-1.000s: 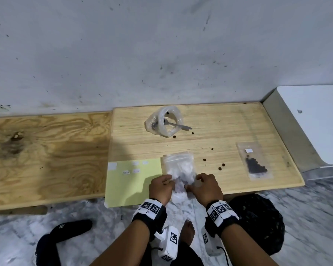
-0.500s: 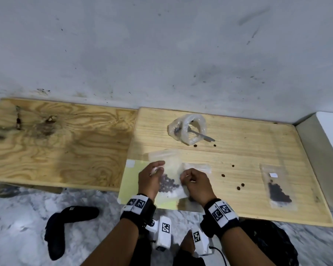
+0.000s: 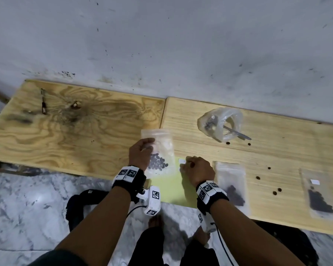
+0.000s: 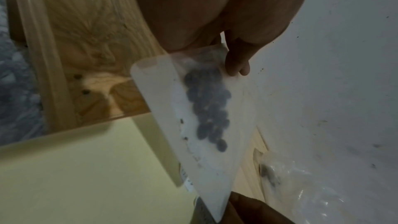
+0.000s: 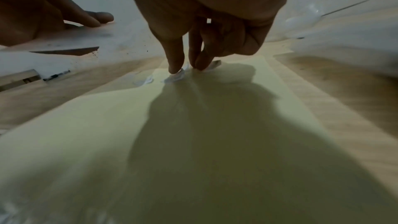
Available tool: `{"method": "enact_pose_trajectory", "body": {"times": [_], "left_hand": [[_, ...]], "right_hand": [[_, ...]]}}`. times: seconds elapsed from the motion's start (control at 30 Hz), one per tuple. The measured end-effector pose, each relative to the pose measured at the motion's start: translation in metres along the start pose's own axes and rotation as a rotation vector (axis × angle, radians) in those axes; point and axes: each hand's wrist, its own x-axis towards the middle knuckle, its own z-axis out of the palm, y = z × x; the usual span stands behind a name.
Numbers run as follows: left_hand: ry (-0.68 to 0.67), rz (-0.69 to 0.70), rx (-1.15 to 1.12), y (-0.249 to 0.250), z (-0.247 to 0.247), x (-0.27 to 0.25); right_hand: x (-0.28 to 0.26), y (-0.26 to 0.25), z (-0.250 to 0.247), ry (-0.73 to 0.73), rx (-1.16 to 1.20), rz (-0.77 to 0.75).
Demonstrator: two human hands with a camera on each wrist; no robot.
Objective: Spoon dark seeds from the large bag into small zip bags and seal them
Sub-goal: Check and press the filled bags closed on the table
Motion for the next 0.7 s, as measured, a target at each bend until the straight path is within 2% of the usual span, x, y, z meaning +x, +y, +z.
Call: {"method": "enact_pose_trajectory", "body": {"times": [0.13,0.27,0.33,0.43,0.5,0.6,0.7], "left_hand": [[-0.007,-0.021,0.058,-0.005,0.000,0.004],[-0.011,0.000,0.029,-0.007,0.000,-0.001],[-0.017,0.018,0.046,-0.010,-0.001,-0.005],[-0.054,0.057,0.114,-0.013,-0.001,-0.011],[-0.074,0.070,0.151,-0.012,0.002,-0.017],[-0.111,0.057,0.176,-0.011,0.009,-0.028],[-0.189,0.067,0.132,-0.011,0.018,-0.041]], "right_hand": [[0.000,-0.009,0.009,0.059,-0.042,0.020],[0.005,-0.010,0.011,0.017,0.039,0.047],[0.007,-0.008,0.009,0.012,0.152,0.077],[0.007,-0.002,0.003,0.103,0.397,0.080],[0.002,-0.002,-0.004,0.146,0.527,0.048],[-0.011,-0.012,-0.016,0.122,0.691,-0.061],[-0.023,-0.022,-0.023,0.059,0.673,-0.166]]}}
